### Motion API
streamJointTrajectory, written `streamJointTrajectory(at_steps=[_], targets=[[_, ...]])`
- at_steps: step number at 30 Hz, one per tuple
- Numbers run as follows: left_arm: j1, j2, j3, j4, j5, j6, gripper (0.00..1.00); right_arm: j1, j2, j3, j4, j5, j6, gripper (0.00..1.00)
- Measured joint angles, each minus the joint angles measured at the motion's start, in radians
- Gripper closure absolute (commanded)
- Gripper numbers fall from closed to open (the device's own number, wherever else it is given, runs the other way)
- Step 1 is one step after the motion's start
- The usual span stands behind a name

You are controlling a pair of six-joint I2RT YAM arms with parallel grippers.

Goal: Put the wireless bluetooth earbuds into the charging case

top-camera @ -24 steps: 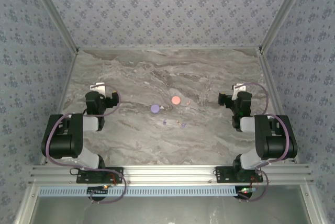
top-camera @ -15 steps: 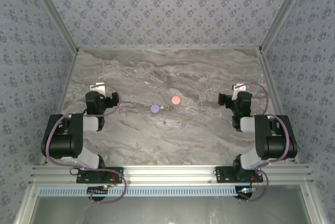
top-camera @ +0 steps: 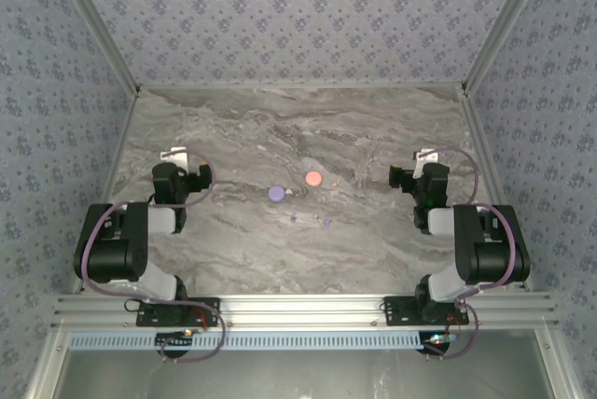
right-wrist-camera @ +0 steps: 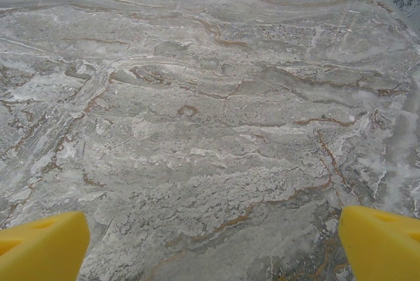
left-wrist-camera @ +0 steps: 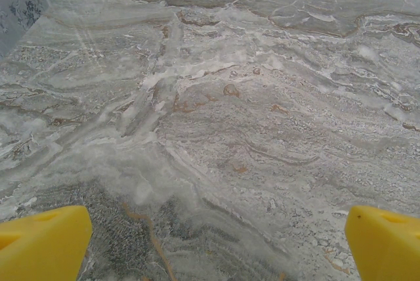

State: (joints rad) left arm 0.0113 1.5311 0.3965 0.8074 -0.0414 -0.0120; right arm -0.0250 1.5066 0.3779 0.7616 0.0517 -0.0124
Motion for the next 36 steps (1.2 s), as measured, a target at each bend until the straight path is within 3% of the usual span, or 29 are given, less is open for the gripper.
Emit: streamJointTrajectory(at_steps=[7, 18, 22, 26, 33, 36], targets=[[0.000, -0.010, 0.023, -0.070, -0.015, -0.008, 0.01, 0.000, -0.004, 0.009, -0.026, 0.000, 0.000, 0.00], [-0.006, -0.312, 0.226, -0.569, -0.040, -0.196, 0.01, 0.016, -0.161, 0.354, -0.632, 0.000, 0.084, 0.00], [-0.072, -0.345, 0.312, -0.725, -0.021, -0.265, 0.01, 0.052, -0.164, 0.436, -0.812, -0.051, 0.129, 0.00], [-0.172, -0.310, 0.412, -0.870, 0.025, -0.309, 0.01, 0.097, -0.156, 0.490, -0.941, -0.120, 0.188, 0.00], [-0.335, -0.094, 0.663, -1.092, 0.074, -0.341, 0.01, 0.228, -0.053, 0.591, -1.052, -0.259, 0.249, 0.05], [-0.381, -0.008, 0.725, -1.135, 0.116, -0.350, 0.09, 0.283, 0.002, 0.628, -1.077, -0.315, 0.274, 0.11]])
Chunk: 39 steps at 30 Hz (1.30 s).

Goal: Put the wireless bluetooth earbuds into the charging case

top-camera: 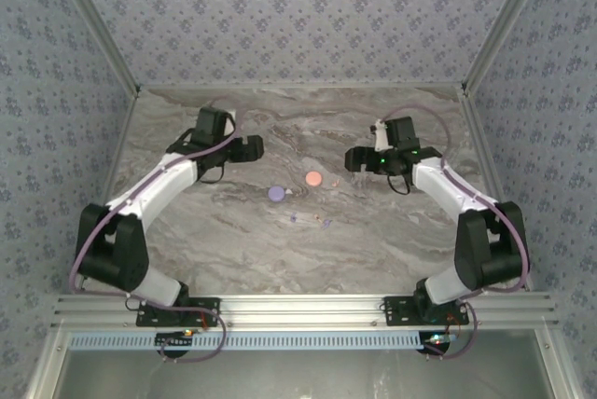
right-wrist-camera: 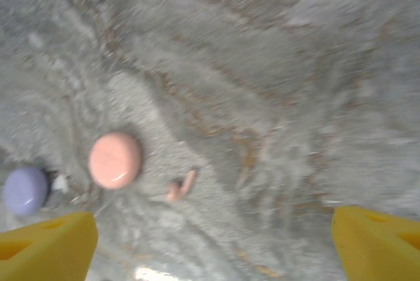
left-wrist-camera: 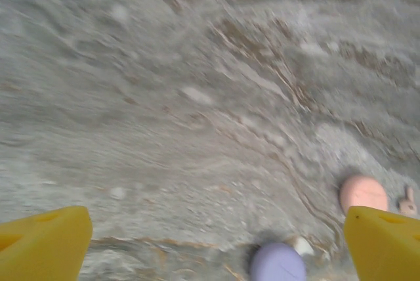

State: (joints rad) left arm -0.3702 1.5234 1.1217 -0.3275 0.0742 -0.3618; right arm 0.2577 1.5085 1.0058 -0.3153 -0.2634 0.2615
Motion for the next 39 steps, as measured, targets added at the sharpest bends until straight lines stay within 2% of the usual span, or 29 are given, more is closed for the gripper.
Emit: streamJointTrajectory(at_steps=[5, 7, 15, 18, 24, 39], targets=[[-0.036, 0.162, 0.117, -0.062, 0.124, -0.018, 0.20, 0.069, 0.076, 0.050, -0.016, -0.067, 0.047, 0.26], [-0.043, 0.227, 0.168, -0.076, 0.166, -0.024, 0.23, 0.094, 0.108, 0.072, -0.021, -0.084, 0.070, 0.37], [-0.071, 0.373, 0.269, -0.113, 0.297, -0.071, 0.38, 0.145, 0.261, 0.201, -0.075, -0.120, 0.171, 0.66], [-0.087, 0.413, 0.292, -0.118, 0.332, -0.085, 0.45, 0.152, 0.309, 0.243, -0.088, -0.131, 0.199, 0.69], [-0.115, 0.462, 0.304, -0.119, 0.378, -0.110, 0.49, 0.171, 0.366, 0.280, -0.123, -0.140, 0.233, 0.73], [-0.142, 0.524, 0.362, -0.122, 0.417, -0.129, 0.50, 0.175, 0.432, 0.294, -0.138, -0.146, 0.267, 0.73]])
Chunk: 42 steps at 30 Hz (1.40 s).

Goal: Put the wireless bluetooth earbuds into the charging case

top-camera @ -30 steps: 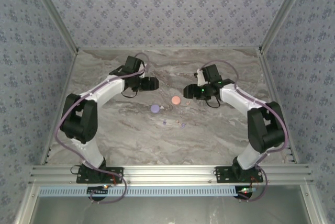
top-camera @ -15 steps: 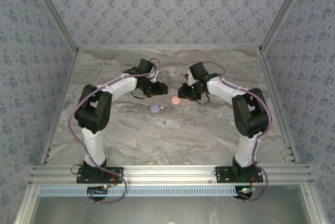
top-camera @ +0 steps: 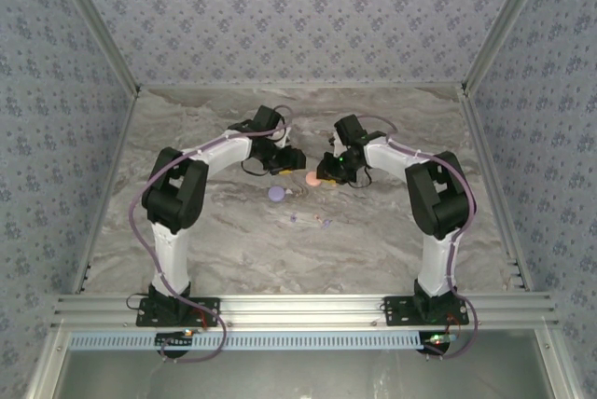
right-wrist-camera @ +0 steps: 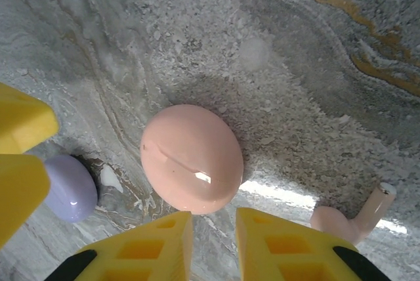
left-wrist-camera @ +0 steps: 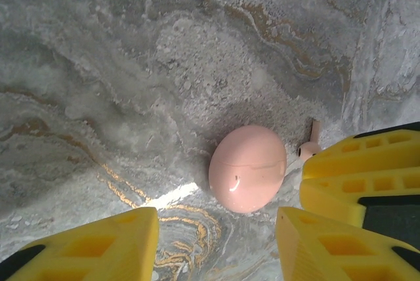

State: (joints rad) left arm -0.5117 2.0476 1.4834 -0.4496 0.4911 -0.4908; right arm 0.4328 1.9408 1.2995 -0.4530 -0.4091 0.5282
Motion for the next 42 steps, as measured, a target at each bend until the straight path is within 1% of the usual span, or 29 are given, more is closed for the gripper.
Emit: streamJointTrajectory(at_steps=[15, 24, 27, 31, 34, 42], targets=[[-0.014, 0.042, 0.002, 0.004, 0.034, -0.027, 0.50, 0.000, 0.052, 0.032, 0.000, -0.011, 0.000, 0.76], [-0.027, 0.062, 0.005, 0.028, 0.065, -0.050, 0.51, 0.000, 0.055, 0.037, 0.000, -0.014, 0.000, 0.80], [-0.030, 0.073, 0.008, 0.040, 0.072, -0.059, 0.52, 0.000, 0.055, 0.037, 0.000, -0.014, 0.000, 0.82], [-0.032, 0.091, 0.008, 0.061, 0.079, -0.081, 0.57, 0.000, 0.055, 0.037, 0.000, -0.014, 0.000, 0.82], [-0.032, 0.098, 0.007, 0.076, 0.084, -0.103, 0.58, 0.000, 0.055, 0.037, 0.000, -0.015, 0.000, 0.82], [-0.032, 0.098, -0.046, 0.173, 0.123, -0.179, 0.62, 0.000, 0.057, 0.037, 0.010, -0.025, 0.010, 0.82]])
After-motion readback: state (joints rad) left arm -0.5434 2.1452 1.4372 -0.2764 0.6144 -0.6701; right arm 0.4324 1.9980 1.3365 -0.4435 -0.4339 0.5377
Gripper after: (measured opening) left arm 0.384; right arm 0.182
